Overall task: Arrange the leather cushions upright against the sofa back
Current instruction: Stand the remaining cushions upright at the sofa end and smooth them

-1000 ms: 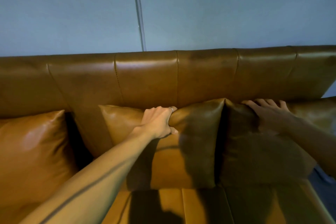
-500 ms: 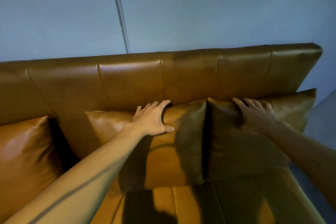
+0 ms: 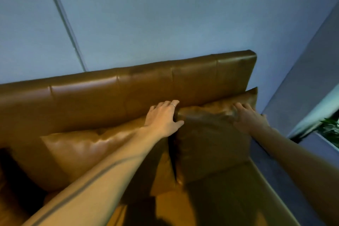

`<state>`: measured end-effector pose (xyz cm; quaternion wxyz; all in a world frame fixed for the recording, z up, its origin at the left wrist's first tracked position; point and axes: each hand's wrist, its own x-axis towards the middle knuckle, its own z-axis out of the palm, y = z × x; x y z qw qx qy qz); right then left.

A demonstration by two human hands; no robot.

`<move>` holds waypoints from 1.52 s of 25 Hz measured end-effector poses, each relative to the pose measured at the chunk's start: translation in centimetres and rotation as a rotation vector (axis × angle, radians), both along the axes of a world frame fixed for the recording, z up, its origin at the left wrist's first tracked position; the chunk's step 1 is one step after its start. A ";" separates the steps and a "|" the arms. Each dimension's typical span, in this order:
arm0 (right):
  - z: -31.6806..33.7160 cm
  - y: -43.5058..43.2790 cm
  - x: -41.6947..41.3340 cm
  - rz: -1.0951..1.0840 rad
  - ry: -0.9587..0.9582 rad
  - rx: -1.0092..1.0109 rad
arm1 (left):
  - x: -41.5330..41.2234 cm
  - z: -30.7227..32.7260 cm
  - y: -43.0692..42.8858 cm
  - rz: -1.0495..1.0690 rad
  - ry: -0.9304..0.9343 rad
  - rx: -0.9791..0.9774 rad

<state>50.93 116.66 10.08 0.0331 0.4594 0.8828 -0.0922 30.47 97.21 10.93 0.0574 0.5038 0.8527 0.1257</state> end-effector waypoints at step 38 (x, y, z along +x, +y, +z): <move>-6.0 22.8 4.6 -0.375 0.822 -0.591 | 6.6 -6.9 20.5 0.070 0.195 -0.167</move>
